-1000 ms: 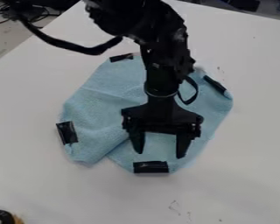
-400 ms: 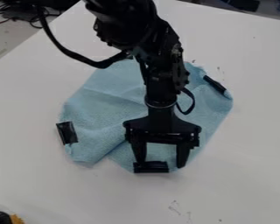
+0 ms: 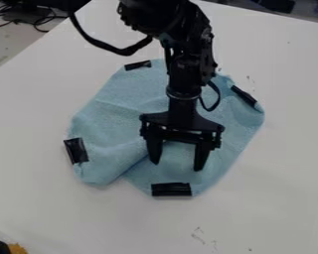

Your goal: Move the bottom of the cloth to the bottom edge of the table

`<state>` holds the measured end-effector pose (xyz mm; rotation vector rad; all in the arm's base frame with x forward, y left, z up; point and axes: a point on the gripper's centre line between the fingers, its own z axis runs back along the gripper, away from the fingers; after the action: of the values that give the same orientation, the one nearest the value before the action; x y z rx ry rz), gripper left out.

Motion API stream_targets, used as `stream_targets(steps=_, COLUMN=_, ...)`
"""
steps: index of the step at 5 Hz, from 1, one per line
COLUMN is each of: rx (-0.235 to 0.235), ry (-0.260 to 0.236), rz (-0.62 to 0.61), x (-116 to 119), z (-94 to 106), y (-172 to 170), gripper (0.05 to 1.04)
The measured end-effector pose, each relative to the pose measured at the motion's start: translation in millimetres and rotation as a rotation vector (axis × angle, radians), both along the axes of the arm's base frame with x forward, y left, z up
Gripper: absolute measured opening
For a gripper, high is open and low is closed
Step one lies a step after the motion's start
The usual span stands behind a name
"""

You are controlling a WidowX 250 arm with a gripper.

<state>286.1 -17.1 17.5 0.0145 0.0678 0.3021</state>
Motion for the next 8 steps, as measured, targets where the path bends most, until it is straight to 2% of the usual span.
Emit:
stream_targets(steps=1, rx=0.04, ry=0.009, rz=-0.037, x=14, z=1.5, y=9, gripper=1.001)
stream_targets(steps=2, rx=0.031, ry=-0.019, rz=-0.007, x=16, z=-3.1, y=9, gripper=1.001)
stream_targets(steps=3, rx=0.021, ry=-0.019, rz=0.046, x=5, z=-12.3, y=6, gripper=1.0)
stream_targets(steps=4, rx=0.015, ry=-0.014, rz=0.083, x=-8, z=-11.7, y=-3, gripper=1.0)
stream_targets(steps=5, rx=0.046, ry=-0.057, rz=0.122, x=-26, z=-10.6, y=-19, gripper=1.0)
stream_targets(steps=6, rx=0.035, ry=-0.099, rz=0.137, x=-26, z=-13.6, y=-21, gripper=0.946)
stream_targets(steps=7, rx=0.035, ry=-0.14, rz=0.154, x=-20, z=-14.2, y=-20, gripper=0.671)
stream_targets(steps=8, rx=0.026, ry=-0.139, rz=0.143, x=-16, z=-14.0, y=-21, gripper=0.388)
